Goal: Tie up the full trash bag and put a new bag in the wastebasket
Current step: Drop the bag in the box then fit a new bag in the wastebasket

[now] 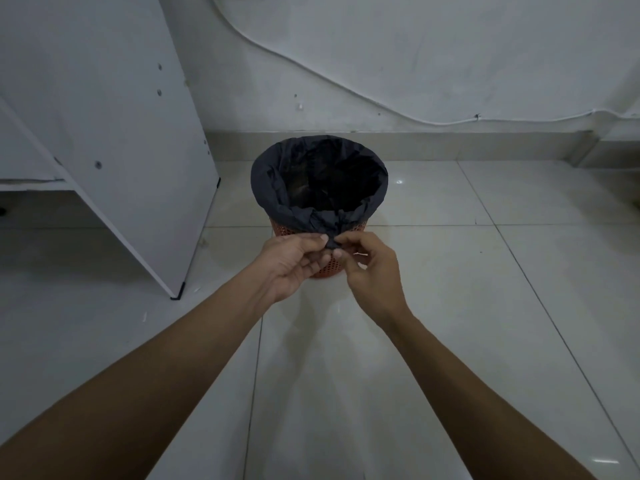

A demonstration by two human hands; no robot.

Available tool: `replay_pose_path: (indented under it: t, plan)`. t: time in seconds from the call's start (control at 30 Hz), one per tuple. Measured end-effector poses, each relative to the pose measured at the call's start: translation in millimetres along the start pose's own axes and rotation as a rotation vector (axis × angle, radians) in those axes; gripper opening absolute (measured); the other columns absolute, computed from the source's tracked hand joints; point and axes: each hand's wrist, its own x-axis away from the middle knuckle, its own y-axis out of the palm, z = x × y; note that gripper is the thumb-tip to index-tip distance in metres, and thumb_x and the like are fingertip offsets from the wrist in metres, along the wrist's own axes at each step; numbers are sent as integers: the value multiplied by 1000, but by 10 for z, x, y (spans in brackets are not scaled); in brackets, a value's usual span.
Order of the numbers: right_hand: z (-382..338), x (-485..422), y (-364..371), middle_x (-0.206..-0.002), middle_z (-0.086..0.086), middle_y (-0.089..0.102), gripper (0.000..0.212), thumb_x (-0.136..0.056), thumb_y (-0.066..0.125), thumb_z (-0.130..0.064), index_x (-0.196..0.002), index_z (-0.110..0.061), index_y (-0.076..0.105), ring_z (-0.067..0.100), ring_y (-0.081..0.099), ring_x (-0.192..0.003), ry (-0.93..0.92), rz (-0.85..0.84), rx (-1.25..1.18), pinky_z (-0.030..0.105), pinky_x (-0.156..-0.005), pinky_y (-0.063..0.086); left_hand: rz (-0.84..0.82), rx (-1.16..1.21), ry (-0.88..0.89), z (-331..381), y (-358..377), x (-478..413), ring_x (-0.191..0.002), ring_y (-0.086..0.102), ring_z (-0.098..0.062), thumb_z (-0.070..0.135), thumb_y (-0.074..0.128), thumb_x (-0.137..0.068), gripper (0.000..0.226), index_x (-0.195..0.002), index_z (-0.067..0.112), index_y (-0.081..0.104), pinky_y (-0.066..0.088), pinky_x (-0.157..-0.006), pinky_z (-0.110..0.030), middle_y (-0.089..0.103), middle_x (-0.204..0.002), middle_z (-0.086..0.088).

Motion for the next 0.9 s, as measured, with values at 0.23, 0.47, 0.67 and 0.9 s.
replay_pose_path:
  t: [0.23, 0.47, 0.67, 0.9]
  plan:
    - [5, -17, 136, -89, 8, 74, 10, -98, 63, -12, -99, -5, 70, 13, 68, -80, 191, 62, -234, 26, -74, 59, -9, -74, -19, 7, -6, 6, -65, 69, -12, 6, 69, -90, 1, -90, 5, 70, 58, -58, -24, 72, -76, -6]
    - [-41, -122, 125, -66, -9, 71, 13, -90, 72, -11, -78, -10, 75, -4, 64, -63, 342, 140, -276, 10, -58, 49, 2, -152, 90, -19, 30, 15, -71, 69, -16, 4, 72, -86, 8, -93, -1, 71, 56, -57, -26, 75, -82, -8]
    - [-92, -168, 181, -76, 3, 72, 9, -83, 78, -10, -83, -8, 69, 7, 68, -68, 456, 246, -388, 14, -58, 52, 111, -172, 102, -99, 193, -17, -93, 72, -31, 10, 68, -92, 23, -108, -5, 67, 59, -86, -46, 74, -103, -18]
    - [-156, -134, 242, -101, 21, 75, 25, -88, 75, -12, -104, 5, 69, 26, 71, -86, 616, 183, -593, 38, -87, 60, 223, -136, 132, -94, 179, -25, -57, 63, -16, 9, 77, -83, 33, -113, 1, 65, 55, -59, -29, 71, -81, -12]
